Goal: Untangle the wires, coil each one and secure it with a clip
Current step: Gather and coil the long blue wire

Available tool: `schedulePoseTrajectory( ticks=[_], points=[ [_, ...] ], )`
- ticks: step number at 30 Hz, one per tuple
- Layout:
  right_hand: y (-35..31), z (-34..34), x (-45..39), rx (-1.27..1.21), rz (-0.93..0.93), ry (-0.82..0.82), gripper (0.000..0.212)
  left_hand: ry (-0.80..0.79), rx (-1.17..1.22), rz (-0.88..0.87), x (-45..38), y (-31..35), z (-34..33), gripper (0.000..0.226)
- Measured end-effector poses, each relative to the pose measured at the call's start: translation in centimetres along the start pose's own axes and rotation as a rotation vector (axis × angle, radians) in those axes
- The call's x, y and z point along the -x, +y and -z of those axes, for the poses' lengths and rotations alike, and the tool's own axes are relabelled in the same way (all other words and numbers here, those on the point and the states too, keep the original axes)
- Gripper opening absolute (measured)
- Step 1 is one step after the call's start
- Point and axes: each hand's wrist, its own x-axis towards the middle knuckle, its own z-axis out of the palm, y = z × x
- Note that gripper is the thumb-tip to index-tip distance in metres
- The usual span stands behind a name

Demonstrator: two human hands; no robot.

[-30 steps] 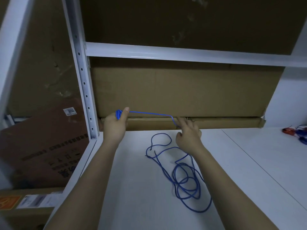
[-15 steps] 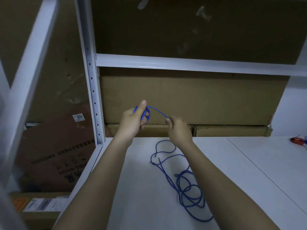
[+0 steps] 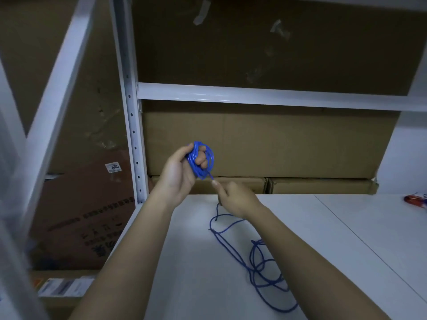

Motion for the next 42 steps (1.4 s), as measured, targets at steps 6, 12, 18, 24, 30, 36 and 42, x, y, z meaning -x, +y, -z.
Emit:
schedulePoseTrajectory(
  ticks=[6, 12, 18, 24, 30, 36, 42],
  points=[
    [0.5, -2.5, 3.4, -0.024, 0.141, -0.087, 0.033, 0.266, -0.392, -0.061, -0.6, -2.5, 0.9, 0.03],
    [-0.2, -1.3, 4.3, -0.149, 0.137, -0.032, 0.032, 0.097, -1.195, -0.076, 0.2, -4.7, 3.1, 0.02],
    [2.0, 2.0, 3.0, -0.524, 0.104, 0.11, 0.012, -0.096, -1.44, 0.06, 1.5, -5.6, 4.7, 0.047],
    [2.4, 2.4, 1.9, -0.66, 0.108, 0.175, 0.011, -0.286, -1.054, 0.14, 2.7, -5.7, 3.7, 0.047],
    [2.4, -1.2, 2.0, -0.799, 0.045, 0.071, 0.04, -0.158, -0.311, 0.091, 2.9, -4.6, 2.7, 0.051],
    [3.6, -4.4, 3.1, -0.558, -0.054, -0.146, 0.018, 0.11, -0.43, -0.143, 1.8, -4.9, 1.3, 0.026],
    [5.1, -5.0, 5.5, -0.56, -0.04, -0.175, 0.018, 0.108, -1.032, -0.228, 0.9, -7.7, 3.1, 0.019]
  ],
)
